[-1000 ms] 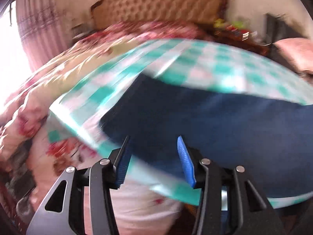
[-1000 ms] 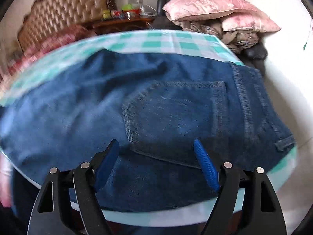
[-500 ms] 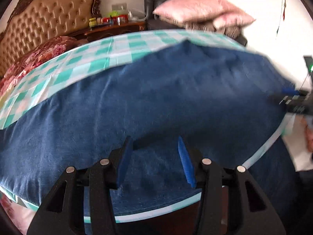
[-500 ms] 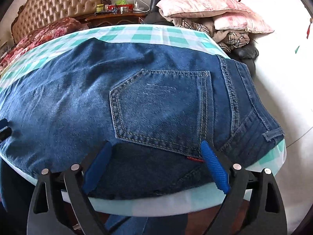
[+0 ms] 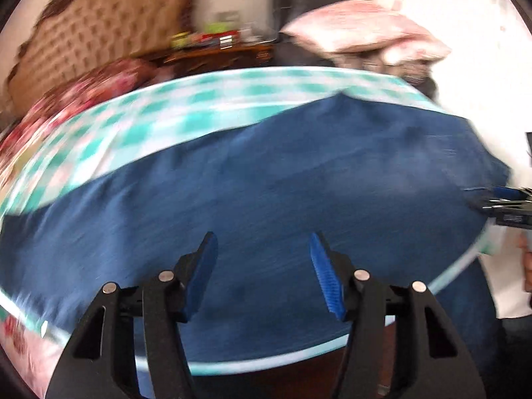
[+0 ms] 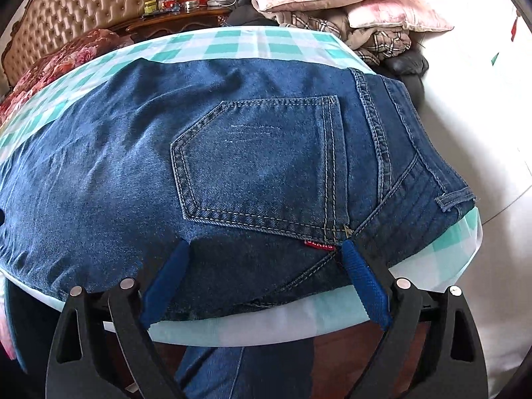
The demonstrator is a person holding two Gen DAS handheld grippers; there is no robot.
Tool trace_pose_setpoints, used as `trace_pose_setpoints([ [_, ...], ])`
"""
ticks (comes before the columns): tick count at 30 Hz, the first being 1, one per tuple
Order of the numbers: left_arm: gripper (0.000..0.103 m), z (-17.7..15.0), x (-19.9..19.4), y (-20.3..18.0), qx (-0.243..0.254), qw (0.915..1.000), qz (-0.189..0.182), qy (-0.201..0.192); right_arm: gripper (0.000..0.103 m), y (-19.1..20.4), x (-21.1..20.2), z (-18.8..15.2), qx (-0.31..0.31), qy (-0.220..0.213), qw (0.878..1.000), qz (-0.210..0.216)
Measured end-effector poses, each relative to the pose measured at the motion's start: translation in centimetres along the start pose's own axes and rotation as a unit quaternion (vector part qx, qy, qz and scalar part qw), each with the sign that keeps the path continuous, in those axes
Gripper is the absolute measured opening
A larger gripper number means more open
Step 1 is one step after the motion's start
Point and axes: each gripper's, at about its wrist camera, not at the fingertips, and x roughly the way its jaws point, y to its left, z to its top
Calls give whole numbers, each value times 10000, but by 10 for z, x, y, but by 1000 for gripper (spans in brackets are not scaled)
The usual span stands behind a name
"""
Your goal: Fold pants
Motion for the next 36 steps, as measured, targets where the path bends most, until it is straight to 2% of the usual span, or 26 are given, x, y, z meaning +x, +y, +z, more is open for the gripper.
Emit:
trace_pose_setpoints([
  [4,57,16,11,-55,278,9968,-744,-33,89,-2,-1,-2,48,13,10000,20],
  [6,57,15,15,-82,573,9935,-986,10,89,-2,-1,-2,70,25,10000,43],
  [8,57,9,21,-98,723,9913,-1095,95,89,-3,-2,-2,65,45,10000,57],
  [11,57,-3,38,-105,731,9897,-1131,482,89,-5,-8,0,113,52,9999,59],
  [13,56,-6,33,-100,729,9904,-1099,408,89,-2,-20,3,5,-155,9999,-18],
  [15,56,-8,31,-87,501,9919,-1094,413,89,10,-34,11,-237,-437,9985,240],
  [18,56,-13,26,-51,23,9946,-968,369,89,41,-43,27,-586,-606,9937,740],
  [21,56,-19,21,1,-552,9960,-610,350,87,83,-45,41,-904,-639,9873,1135],
  [24,56,-32,8,69,-1103,9934,73,293,86,133,-40,52,-1232,-555,9792,1514],
  [25,56,-40,3,98,-1349,9903,224,262,86,147,-39,54,-1345,-539,9767,1586],
  [26,53,-44,-2,120,-1492,9884,204,213,86,162,-38,55,-1458,-531,9740,1648],
  [29,55,-56,-12,179,-1578,9827,932,264,86,207,-33,58,-1795,-475,9656,1820],
  [31,55,-64,-19,225,-1856,9762,1098,232,86,234,-29,58,-1975,-439,9598,1947],
  [32,55,-67,-23,247,-2021,9700,1325,261,86,249,-26,59,-2092,-435,9580,1915],
  [33,55,-71,-31,276,-2217,9582,1786,296,86,255,-26,58,-2155,-463,9567,1900],
  [34,55,-75,-42,298,-2450,9485,2000,204,86,263,-23,58,-2216,-513,9549,1909],
  [36,55,-86,-71,340,-3155,9247,2125,-150,85,274,-14,57,-2322,-512,9557,1735],
])
